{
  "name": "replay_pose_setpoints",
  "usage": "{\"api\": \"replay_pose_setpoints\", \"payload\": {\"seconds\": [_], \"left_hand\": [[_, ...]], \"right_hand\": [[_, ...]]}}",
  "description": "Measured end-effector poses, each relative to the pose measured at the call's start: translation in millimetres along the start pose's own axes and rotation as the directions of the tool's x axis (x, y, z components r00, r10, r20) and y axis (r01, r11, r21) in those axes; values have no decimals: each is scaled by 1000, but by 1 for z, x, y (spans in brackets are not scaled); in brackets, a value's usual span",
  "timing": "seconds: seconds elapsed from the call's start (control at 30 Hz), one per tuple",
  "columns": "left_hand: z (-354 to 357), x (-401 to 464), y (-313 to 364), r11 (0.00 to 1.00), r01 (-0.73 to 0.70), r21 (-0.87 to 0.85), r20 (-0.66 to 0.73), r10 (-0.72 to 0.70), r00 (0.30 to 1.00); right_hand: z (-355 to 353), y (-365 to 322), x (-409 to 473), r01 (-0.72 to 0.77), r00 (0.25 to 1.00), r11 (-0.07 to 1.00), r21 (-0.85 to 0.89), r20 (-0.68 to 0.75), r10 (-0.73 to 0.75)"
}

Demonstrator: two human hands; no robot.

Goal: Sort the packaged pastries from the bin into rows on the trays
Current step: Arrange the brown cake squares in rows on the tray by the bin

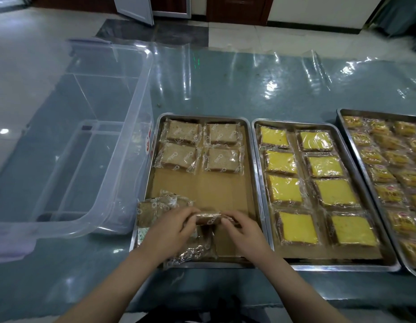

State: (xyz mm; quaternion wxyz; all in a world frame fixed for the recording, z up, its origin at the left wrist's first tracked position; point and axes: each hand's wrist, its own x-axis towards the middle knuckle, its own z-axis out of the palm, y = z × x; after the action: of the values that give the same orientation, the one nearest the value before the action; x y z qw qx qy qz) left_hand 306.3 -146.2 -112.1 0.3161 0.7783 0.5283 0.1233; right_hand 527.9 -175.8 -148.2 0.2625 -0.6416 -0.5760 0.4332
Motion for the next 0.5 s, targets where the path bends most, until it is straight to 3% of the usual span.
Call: {"api": "replay_pose_setpoints", "payload": {"seconds": [0.23,0.37,0.5], "left_hand": [[3,24,-7,999,33,8,-164,-32,986],[4,39,-11,993,105,-52,-180,-112,977],[1,52,-8,988,129,-80,-155,-140,978]], "right_hand": [[-1,-10,3,-35,998,999,30,-44,37],[0,-8,8,-49,999,999,5,-4,49],[3,-6,21,-143,987,989,48,-68,146]]}}
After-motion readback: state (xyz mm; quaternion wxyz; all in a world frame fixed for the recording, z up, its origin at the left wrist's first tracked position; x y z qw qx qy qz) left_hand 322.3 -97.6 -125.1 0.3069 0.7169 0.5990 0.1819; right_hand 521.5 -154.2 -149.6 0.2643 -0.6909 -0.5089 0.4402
